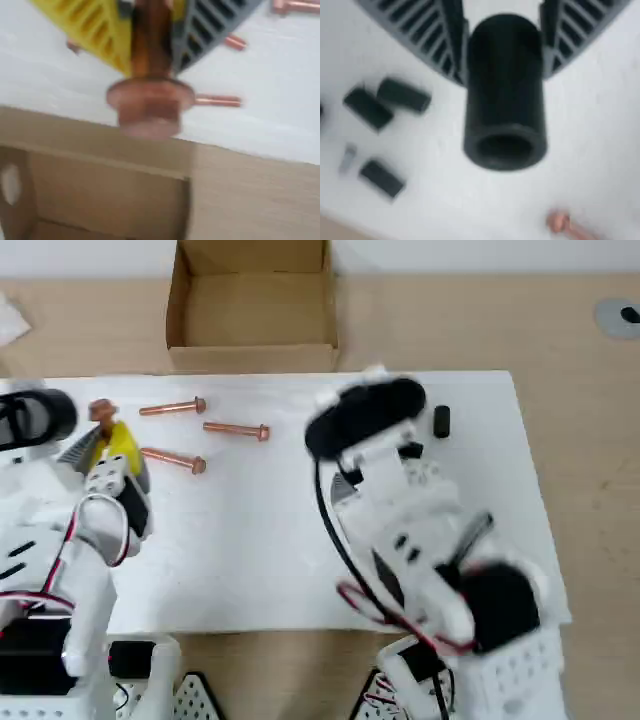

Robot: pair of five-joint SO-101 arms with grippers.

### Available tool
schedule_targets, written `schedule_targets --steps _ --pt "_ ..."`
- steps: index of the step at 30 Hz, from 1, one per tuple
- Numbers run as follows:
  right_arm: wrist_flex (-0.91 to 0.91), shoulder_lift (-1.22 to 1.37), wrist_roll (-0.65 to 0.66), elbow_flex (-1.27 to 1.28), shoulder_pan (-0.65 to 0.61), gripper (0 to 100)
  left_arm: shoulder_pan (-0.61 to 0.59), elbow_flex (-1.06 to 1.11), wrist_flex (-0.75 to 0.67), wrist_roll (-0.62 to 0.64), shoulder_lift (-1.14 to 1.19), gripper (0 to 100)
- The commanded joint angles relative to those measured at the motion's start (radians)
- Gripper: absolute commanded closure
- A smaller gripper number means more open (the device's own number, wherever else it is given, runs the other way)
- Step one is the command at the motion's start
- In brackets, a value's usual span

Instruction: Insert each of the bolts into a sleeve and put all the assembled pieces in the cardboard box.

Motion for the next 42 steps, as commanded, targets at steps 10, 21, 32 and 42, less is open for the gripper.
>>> schedule_targets --steps 10,21,32,42 --pt "-0.911 -0.423 0.023 0.756 -0.073 98.9 0.097 0.121 -0.273 0.003 -0.007 99" --pt "-1.115 -0.510 0.018 1.015 -0.219 98.9 0.195 0.187 -0.443 0.018 -0.010 99" --pt "-1.119 -0.512 0.017 1.096 -0.213 98.9 0.359 0.252 -0.427 0.092 -0.306 99" --pt "-1.119 -0.512 -0.032 1.106 -0.213 98.9 0.509 0.499 -0.519 0.092 -0.489 99"
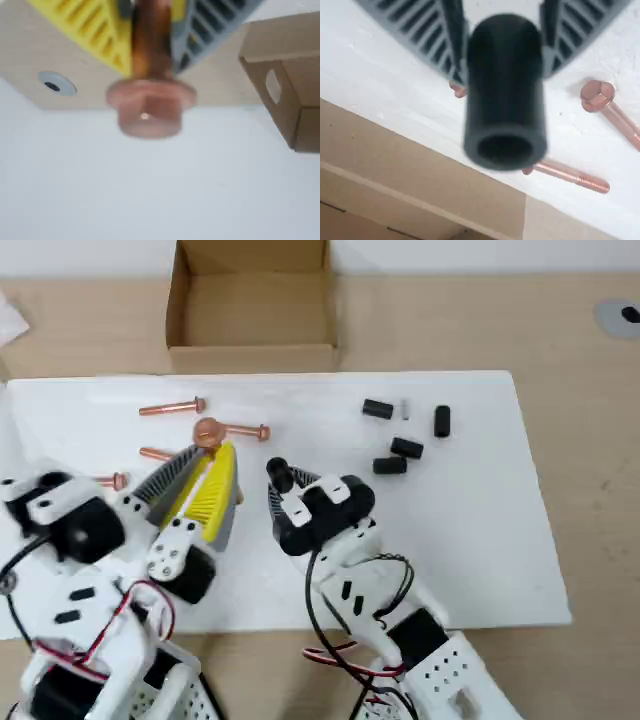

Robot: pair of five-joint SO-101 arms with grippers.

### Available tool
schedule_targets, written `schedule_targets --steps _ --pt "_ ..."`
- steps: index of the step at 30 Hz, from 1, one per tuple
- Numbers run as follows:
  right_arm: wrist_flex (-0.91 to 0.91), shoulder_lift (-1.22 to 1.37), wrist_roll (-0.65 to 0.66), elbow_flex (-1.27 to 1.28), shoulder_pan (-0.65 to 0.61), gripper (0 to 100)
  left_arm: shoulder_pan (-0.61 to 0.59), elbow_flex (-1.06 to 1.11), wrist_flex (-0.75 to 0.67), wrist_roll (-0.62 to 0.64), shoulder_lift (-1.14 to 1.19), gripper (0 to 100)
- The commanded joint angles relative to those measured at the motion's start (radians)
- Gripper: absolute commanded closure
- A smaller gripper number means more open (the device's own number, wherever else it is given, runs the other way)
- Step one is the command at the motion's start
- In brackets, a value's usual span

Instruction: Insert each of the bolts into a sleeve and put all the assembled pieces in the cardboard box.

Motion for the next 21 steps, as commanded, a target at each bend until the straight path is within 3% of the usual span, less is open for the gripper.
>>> schedule_targets --steps 1,8,21 --pt "-0.028 -0.018 -0.012 -0.008 -0.007 98.9 0.015 0.055 -0.075 0.005 -0.016 99" --pt "-0.028 -0.018 -0.012 -0.008 -0.007 98.9 0.014 0.147 -0.221 0.005 -0.018 99" --pt "-0.028 -0.018 -0.012 -0.007 -0.008 98.9 0.020 0.150 -0.232 0.051 -0.018 99"
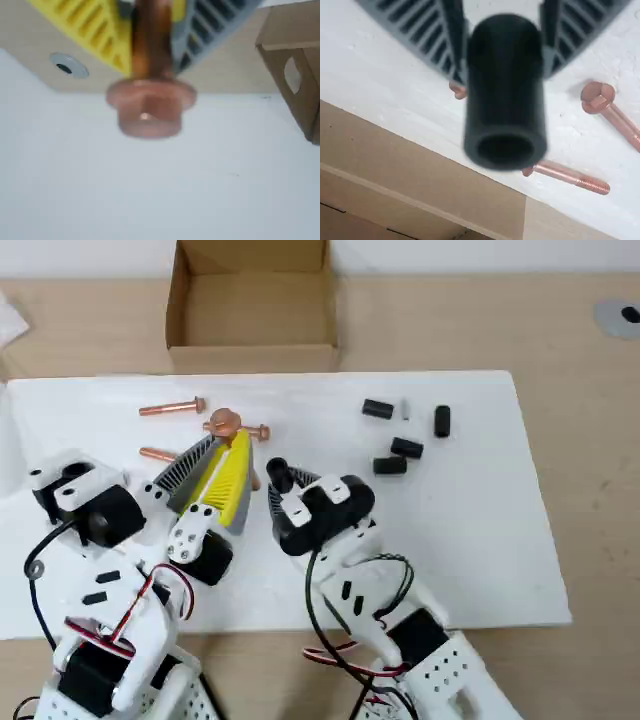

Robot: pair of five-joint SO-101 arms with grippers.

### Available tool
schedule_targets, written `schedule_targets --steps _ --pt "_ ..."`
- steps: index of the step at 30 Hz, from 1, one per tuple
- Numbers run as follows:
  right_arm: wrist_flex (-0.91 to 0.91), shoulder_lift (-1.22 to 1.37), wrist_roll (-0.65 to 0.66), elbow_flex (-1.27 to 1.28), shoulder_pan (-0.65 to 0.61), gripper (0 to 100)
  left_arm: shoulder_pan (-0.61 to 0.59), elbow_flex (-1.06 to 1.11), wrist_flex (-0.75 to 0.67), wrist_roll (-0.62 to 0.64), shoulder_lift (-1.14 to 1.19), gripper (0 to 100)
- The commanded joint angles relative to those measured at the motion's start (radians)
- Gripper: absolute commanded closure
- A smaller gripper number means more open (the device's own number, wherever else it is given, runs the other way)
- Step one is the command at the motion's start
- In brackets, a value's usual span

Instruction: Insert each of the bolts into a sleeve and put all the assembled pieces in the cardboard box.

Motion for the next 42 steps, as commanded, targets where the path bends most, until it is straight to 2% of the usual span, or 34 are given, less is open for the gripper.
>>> schedule_targets --steps 1,8,14,20,42 --pt "-0.028 -0.018 -0.012 -0.008 -0.010 98.9 0.018 -0.012 -0.029 0.003 -0.008 99" --pt "-0.026 -0.018 -0.012 -0.008 -0.013 98.9 0.021 -0.009 -0.034 0.002 -0.008 99" --pt "-0.025 -0.018 -0.009 -0.008 -0.013 98.9 0.025 0.025 -0.107 0.000 -0.008 99" --pt "-0.023 -0.018 -0.009 -0.008 -0.013 98.9 0.091 0.071 -0.117 0.000 -0.008 99" --pt "-0.021 -0.018 -0.009 -0.008 -0.008 98.9 0.057 0.103 -0.126 -0.054 -0.010 99"
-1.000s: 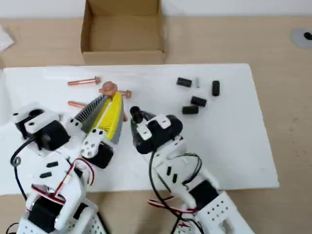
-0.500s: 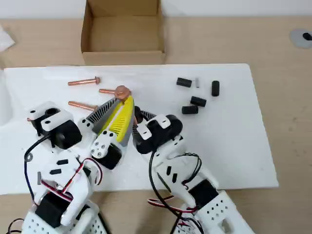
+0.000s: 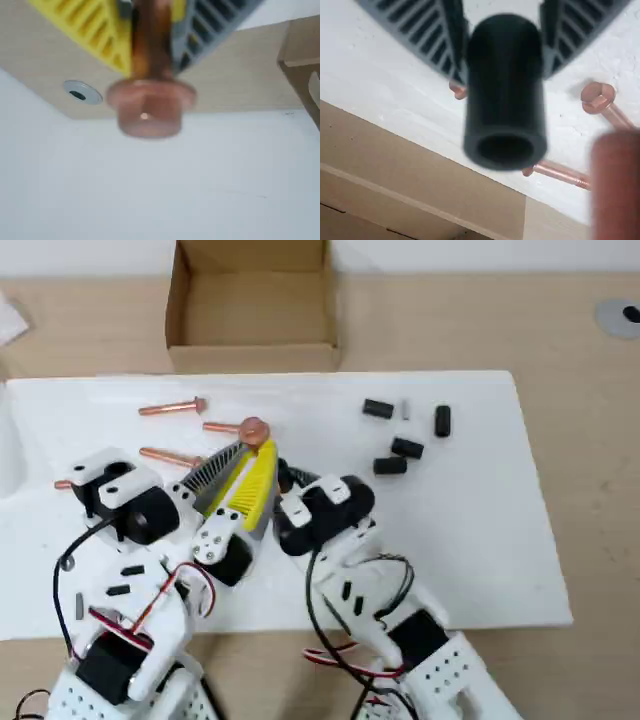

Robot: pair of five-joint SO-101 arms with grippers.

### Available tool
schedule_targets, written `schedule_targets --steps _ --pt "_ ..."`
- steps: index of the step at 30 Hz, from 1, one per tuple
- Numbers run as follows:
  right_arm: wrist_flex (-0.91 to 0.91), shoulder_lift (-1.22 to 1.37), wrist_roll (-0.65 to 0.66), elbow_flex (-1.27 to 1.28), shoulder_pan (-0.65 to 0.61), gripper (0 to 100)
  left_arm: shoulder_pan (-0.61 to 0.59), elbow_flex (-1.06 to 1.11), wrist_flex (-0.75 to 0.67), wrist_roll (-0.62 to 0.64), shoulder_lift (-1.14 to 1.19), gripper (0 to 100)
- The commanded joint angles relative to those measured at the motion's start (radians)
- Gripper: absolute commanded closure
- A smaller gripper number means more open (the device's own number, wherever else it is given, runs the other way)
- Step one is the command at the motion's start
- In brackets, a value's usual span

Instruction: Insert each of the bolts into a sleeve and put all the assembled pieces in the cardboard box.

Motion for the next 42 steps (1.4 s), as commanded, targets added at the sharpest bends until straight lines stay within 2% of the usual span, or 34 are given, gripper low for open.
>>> schedule_targets --steps 1,14,42 --pt "-0.021 -0.018 -0.009 -0.008 -0.008 98.9 -0.018 -0.008 -0.043 -0.014 -0.012 99" --pt "-0.021 -0.018 -0.011 -0.033 -0.010 98.9 -0.057 0.075 -0.199 -0.015 -0.012 99" --pt "-0.020 -0.018 -0.012 -0.030 -0.012 98.9 -0.054 0.178 -0.215 -0.014 -0.104 99"
